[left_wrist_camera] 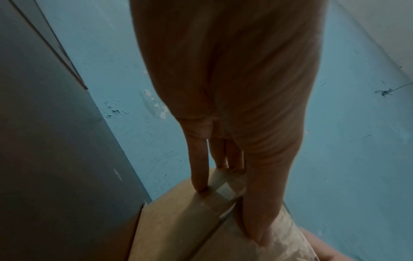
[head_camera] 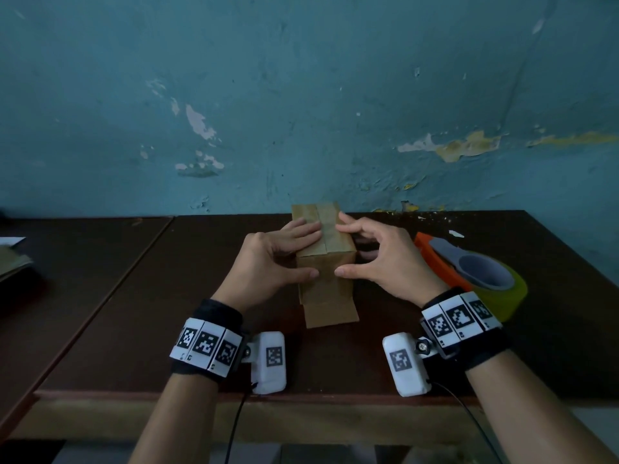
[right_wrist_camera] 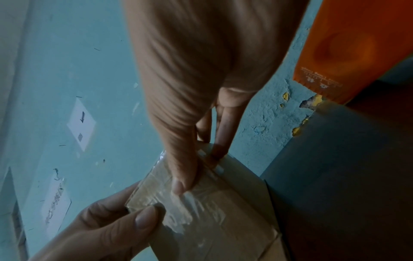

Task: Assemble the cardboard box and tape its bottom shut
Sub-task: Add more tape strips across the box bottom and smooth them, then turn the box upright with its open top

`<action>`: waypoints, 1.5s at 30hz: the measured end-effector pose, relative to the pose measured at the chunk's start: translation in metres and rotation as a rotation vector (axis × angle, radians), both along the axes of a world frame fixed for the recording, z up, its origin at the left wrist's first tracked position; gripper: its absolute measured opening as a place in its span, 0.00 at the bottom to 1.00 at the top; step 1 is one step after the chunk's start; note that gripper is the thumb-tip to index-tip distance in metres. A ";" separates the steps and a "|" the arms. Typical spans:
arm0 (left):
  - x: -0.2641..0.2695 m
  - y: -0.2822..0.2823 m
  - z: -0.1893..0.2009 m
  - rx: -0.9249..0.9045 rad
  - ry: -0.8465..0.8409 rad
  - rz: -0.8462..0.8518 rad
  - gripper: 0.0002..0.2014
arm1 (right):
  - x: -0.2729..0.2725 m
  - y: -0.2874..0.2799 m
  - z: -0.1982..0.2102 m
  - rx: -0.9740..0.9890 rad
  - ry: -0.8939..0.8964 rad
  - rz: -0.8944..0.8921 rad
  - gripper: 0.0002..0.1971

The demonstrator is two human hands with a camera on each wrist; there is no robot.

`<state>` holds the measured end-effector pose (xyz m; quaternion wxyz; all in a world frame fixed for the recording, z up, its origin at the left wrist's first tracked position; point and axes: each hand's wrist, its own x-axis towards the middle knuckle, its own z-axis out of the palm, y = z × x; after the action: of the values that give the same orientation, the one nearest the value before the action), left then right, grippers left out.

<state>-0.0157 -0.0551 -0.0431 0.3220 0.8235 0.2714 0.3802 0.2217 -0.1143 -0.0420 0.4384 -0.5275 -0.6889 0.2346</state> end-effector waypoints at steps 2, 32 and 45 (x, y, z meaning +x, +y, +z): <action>0.000 0.000 0.000 -0.001 -0.006 0.008 0.33 | 0.001 0.001 0.000 -0.015 0.009 0.008 0.38; 0.006 -0.005 0.003 -0.018 -0.073 0.051 0.33 | -0.002 0.002 -0.002 0.018 0.046 0.001 0.36; 0.009 -0.013 0.010 -0.070 -0.093 0.048 0.30 | 0.000 0.004 -0.003 0.034 0.102 -0.014 0.33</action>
<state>-0.0072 -0.0681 -0.0333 0.3535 0.7863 0.2891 0.4162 0.2213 -0.1106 -0.0449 0.4834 -0.5123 -0.6657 0.2463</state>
